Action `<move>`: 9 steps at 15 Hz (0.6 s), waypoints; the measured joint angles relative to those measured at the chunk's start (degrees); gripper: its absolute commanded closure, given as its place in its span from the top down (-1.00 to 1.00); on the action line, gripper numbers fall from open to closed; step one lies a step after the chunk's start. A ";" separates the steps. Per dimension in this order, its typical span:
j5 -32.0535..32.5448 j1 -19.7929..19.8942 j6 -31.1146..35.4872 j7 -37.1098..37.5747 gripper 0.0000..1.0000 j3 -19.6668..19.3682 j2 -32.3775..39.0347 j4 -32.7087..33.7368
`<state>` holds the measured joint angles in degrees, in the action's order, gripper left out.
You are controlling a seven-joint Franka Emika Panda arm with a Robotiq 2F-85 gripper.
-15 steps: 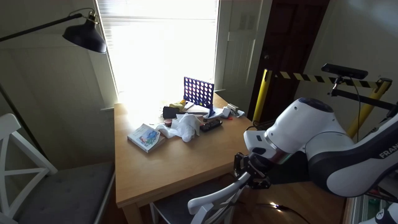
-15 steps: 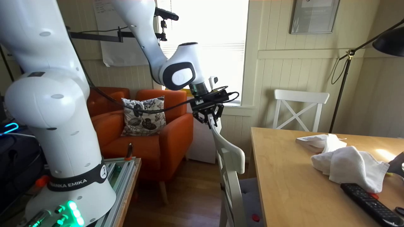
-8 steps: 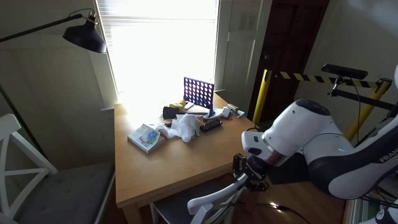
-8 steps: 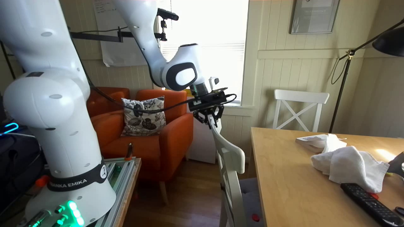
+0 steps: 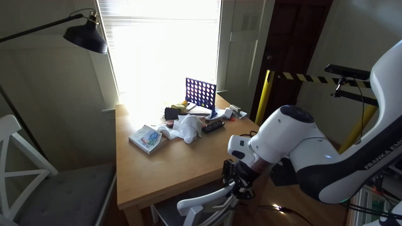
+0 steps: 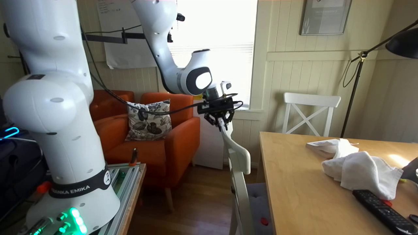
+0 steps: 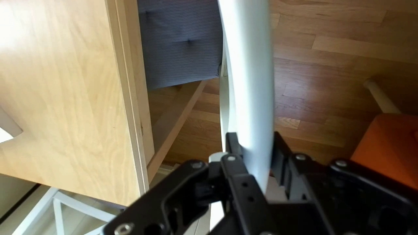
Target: Push the chair on the right underneath the table.
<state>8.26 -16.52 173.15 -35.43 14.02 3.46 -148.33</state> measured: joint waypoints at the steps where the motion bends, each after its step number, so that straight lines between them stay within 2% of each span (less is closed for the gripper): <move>1: 1.52 -0.36 0.00 2.34 -0.87 -0.28 0.93 1.13; 4: 6.31 -2.58 0.06 9.83 -0.87 -2.23 3.82 4.78; 9: 12.41 -8.85 0.36 20.35 -0.87 -7.89 9.02 11.65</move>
<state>20.67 -25.37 173.51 -15.08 6.13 12.48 -136.68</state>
